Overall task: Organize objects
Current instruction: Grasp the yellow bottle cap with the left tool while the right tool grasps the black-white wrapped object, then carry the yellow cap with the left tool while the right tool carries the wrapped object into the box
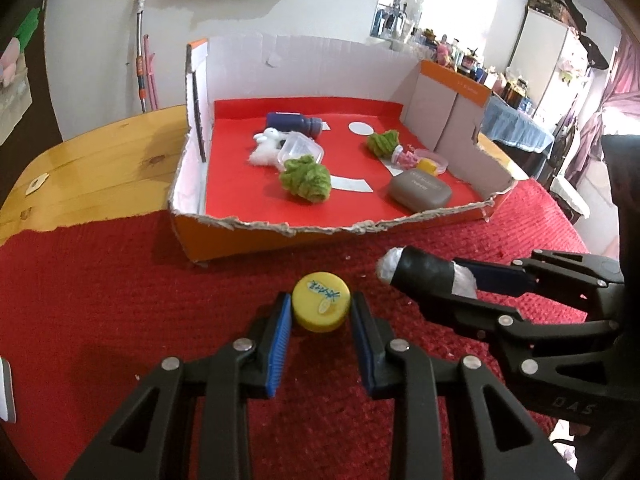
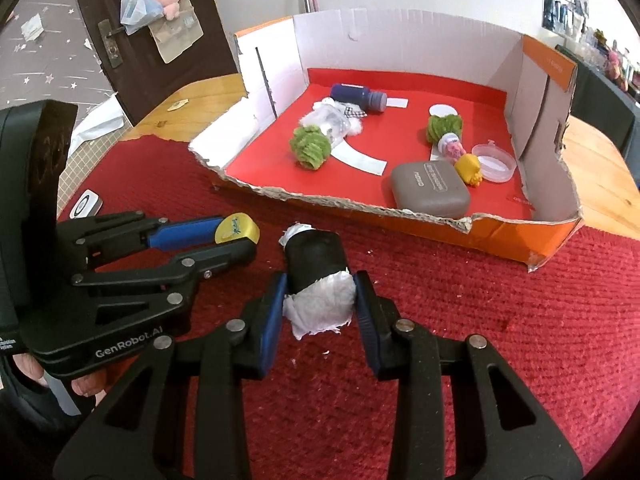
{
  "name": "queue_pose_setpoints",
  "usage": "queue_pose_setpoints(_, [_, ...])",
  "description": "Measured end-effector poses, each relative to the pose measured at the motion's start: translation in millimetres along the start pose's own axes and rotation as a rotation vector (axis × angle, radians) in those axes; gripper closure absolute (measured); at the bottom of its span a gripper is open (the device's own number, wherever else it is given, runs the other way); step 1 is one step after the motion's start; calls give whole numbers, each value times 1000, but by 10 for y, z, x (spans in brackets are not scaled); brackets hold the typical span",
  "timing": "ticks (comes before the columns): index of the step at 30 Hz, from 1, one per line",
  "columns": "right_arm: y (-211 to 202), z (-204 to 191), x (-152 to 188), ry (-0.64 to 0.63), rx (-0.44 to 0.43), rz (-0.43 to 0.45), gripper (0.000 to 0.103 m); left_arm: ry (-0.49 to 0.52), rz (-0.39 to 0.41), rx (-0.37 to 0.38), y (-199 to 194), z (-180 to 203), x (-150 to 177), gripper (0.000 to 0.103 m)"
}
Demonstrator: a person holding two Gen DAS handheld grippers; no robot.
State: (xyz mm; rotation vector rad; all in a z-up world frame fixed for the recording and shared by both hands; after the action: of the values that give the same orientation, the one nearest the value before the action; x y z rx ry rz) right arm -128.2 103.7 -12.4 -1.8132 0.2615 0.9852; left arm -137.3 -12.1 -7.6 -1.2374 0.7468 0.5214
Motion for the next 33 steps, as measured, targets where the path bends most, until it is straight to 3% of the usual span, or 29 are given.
queue_pose_setpoints(20, [-296,-82,-96,0,-25,74,71,-13,58,-6,-300,39,-113,72])
queue_pose_setpoints(33, [-409,-20,-229,9,-29,94,71,30,104,15,-420,156,-404,72])
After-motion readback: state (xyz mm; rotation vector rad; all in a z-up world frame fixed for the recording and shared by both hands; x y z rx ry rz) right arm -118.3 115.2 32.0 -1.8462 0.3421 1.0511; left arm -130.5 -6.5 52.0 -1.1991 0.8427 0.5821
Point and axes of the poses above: each gripper's, at about its wrist camera, not at the fingertips, and y roughly the way its jaws point, z to its right, x to its underside, the point moved 4 cm from there along y, roughly the way its jaws point, and after that the axes turned 10 degrees about z, right-handed, at the moved point
